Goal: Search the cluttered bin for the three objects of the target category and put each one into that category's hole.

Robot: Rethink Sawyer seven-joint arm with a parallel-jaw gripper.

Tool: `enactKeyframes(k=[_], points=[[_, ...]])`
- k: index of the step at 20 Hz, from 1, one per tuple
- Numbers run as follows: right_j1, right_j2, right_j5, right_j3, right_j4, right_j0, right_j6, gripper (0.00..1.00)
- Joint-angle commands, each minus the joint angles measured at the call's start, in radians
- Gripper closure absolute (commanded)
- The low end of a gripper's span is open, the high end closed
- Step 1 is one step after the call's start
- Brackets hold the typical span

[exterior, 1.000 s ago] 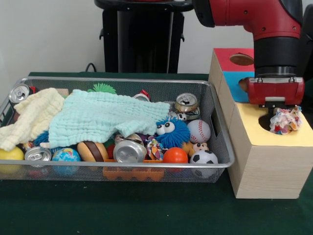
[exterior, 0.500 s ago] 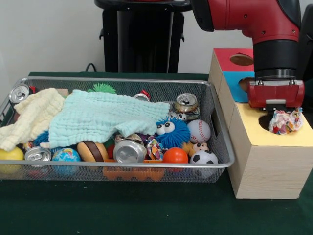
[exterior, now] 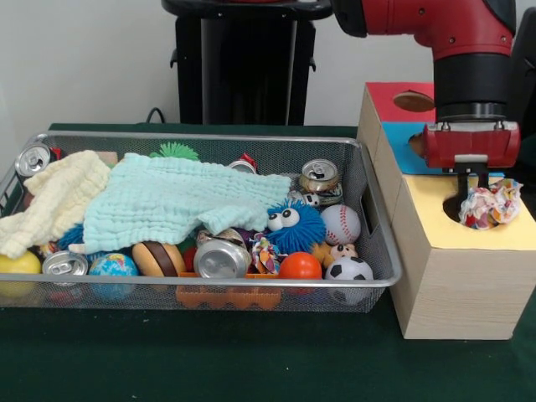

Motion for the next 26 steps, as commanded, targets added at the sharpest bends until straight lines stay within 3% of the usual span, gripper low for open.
enactKeyframes(k=[1,4,8,12,20,26], points=[[-0.089,-0.035,0.288,0.142,-0.016,0.043,0.106,1.00],[-0.165,-0.079,0.365,0.142,-0.034,0.062,0.088,1.00],[-0.245,-0.083,0.475,0.138,-0.058,0.045,0.076,1.00],[-0.279,-0.079,0.529,0.132,-0.077,0.032,0.073,1.00],[-0.289,-0.009,0.516,0.132,-0.103,-0.013,0.106,1.00],[-0.224,-0.024,0.465,0.060,-0.068,0.048,0.165,1.00]])
